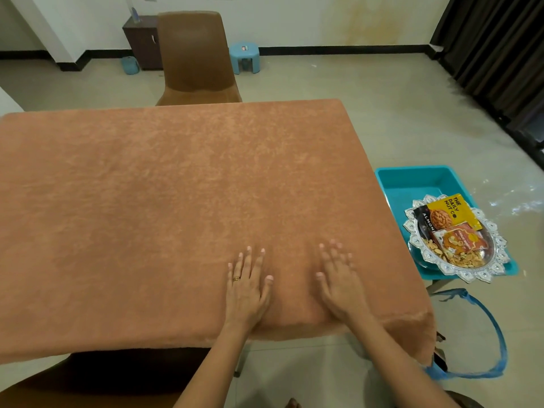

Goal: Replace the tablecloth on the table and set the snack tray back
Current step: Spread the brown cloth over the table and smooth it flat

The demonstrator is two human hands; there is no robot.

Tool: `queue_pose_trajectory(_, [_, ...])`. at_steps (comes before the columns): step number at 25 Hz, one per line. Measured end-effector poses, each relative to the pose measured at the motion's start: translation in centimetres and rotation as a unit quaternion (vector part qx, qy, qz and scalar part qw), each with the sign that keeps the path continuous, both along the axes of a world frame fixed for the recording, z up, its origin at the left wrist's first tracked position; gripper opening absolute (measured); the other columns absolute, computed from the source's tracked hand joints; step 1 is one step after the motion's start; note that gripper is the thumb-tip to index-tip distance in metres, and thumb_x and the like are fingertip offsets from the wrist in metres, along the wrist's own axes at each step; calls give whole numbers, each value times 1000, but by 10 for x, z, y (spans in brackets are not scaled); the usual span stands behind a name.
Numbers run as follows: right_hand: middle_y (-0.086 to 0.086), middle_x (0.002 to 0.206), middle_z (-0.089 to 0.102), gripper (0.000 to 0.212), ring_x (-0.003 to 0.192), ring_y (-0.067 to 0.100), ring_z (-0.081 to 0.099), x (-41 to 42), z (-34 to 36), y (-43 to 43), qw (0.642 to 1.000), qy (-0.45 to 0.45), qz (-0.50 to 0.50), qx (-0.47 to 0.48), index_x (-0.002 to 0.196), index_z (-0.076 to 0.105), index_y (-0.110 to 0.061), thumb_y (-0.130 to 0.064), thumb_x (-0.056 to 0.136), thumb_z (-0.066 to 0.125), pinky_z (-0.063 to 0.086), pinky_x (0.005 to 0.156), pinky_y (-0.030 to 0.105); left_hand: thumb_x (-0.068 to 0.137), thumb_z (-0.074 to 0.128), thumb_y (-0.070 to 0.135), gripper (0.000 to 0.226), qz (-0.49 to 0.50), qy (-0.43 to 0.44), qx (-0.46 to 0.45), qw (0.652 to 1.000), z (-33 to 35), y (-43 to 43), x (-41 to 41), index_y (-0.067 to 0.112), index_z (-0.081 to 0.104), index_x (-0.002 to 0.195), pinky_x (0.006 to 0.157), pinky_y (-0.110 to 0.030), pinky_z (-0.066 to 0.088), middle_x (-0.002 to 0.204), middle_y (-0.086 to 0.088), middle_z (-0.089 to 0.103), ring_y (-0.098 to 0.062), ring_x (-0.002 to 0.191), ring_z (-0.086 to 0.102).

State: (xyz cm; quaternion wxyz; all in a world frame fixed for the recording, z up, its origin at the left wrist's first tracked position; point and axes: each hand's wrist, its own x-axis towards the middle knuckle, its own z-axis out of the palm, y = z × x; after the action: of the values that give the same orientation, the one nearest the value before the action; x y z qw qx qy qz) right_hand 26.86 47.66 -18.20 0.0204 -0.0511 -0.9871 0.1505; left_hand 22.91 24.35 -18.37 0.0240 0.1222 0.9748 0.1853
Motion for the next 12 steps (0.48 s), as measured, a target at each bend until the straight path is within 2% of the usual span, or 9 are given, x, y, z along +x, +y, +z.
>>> queue_pose_trajectory(2, [1, 158, 5, 62, 147, 20, 3, -23, -6, -49, 996, -23, 90, 10, 152, 15, -27, -50, 95, 25, -5, 117, 37, 92, 13, 59, 62, 9, -18, -35, 999, -5, -9, -9, 39, 8, 150, 119, -45, -4, 160, 0, 5, -18, 148, 3])
queue_pose_trajectory(3, [0, 159, 7, 63, 147, 20, 5, -26, -11, -51, 995, -34, 95, 19, 152, 15, -30, -52, 94, 25, -5, 117, 38, 91, 13, 61, 63, 26, -24, -50, 998, -9, -19, -11, 40, 8, 150, 118, -47, -3, 160, 0, 7, -18, 147, 4])
queue_pose_trajectory(6, [-1, 159, 12, 64, 147, 16, 9, -13, -18, 8, 998, -43, 14, 39, 151, 16, -33, -58, 93, 21, -1, 118, 39, 91, 11, 62, 63, 92, -23, -70, 993, -17, -62, -9, 40, 9, 150, 118, -47, -1, 159, -1, 11, -20, 147, 9])
queue_pose_trajectory(9, [-3, 160, 4, 68, 147, 12, -1, 11, -20, 83, 995, -60, -62, 50, 152, 6, -34, -64, 91, 8, -2, 119, 39, 89, 6, 66, 69, 166, -38, -83, 982, -21, -109, -7, 37, 7, 151, 116, -46, -2, 160, -1, 9, -22, 147, 9])
queue_pose_trajectory(12, [-3, 160, 3, 72, 145, 9, -4, 29, -18, 129, 990, -72, -110, 50, 152, 4, -31, -66, 89, 1, -3, 119, 40, 85, 6, 68, 75, 237, -52, -79, 967, -19, -146, -9, 34, 12, 152, 116, -47, -1, 160, -4, 12, -25, 146, 11])
